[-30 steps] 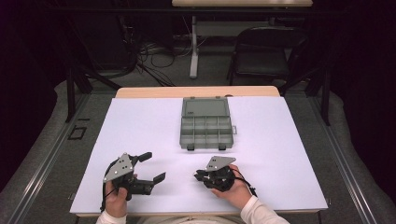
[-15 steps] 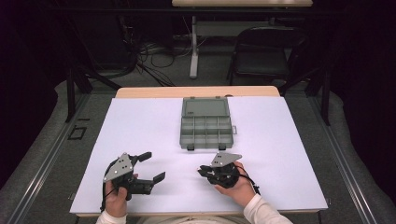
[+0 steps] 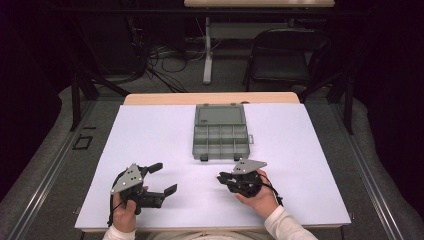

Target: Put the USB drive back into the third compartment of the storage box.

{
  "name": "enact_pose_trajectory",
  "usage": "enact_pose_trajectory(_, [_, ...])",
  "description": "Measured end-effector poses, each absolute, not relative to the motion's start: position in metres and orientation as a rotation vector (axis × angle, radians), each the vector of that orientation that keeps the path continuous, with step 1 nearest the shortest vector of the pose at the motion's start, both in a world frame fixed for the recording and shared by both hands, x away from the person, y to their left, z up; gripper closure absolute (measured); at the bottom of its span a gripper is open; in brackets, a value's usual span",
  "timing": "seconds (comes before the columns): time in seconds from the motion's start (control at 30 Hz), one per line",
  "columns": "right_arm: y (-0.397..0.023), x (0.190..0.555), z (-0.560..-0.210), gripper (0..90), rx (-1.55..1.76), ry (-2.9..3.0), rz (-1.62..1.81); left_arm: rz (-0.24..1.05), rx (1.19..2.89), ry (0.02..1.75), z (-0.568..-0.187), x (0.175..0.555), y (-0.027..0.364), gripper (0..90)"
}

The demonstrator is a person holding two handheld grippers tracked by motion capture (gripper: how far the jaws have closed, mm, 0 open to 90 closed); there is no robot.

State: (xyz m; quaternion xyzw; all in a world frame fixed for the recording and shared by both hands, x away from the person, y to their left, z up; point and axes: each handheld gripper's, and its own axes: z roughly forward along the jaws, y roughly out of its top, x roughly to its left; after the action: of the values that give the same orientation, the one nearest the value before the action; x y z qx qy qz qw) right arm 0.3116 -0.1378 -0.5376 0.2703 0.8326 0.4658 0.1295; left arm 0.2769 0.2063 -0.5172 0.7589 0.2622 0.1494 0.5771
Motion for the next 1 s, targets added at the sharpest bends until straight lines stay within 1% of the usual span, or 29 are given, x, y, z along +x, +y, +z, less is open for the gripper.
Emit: enact_pose_trajectory(1.0, [-0.166,0.325,-0.532,79.7,0.878,2.318,1.345,0.348,1.774,0.618,-0.517,0.277,0.207,11.4])
